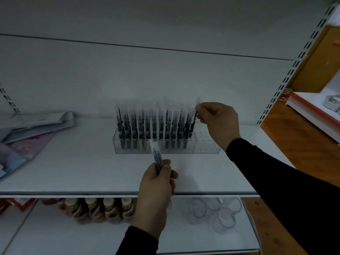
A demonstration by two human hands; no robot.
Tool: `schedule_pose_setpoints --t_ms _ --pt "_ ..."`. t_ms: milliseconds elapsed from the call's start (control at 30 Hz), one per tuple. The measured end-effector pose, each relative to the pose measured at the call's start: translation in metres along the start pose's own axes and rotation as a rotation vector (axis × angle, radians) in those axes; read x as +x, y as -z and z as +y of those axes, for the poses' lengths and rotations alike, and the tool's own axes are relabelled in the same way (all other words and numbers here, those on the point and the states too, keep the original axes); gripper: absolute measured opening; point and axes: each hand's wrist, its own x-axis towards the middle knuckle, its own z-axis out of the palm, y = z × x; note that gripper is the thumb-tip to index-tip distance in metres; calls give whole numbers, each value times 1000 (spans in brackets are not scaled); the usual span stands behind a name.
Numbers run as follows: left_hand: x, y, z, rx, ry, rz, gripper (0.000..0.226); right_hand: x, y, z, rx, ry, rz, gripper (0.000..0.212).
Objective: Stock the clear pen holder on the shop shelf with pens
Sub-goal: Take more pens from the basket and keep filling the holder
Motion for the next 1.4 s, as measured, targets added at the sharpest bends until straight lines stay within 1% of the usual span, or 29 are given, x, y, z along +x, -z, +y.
schedule_pose_setpoints --t_ms 300,433,700,767,867,967,1067,1233,1333,1400 --pt "-1 0 1 12 0 -6 17 -2 -3 3 -38 14 -26 18" --pt "-1 0 1 14 3 -9 17 -6 -3 13 -81 -25 -41 9" --pt "0 -2 -1 42 7 -33 17 -14 5 17 -220 -25 -41 15" --pt "0 -2 -2 64 -1 -52 17 -20 8 17 -180 -63 -17 17" --pt "-2 -3 -4 70 -9 -82 16 -32 12 17 -56 -157 -5 22" --pt "-3 -4 -4 34 11 -110 15 -48 15 18 -9 -198 -67 22" --pt "-5 -7 -4 1 54 -133 15 -65 13 17 51 -245 -163 19" --pt "-8 -10 -5 72 40 -160 13 -81 9 14 34 -251 -345 27" --pt "-10 -11 -5 76 45 -181 14 -84 7 11 66 -260 -450 20" --pt "-10 -12 -7 75 58 -192 13 -83 6 11 80 -262 -476 17"
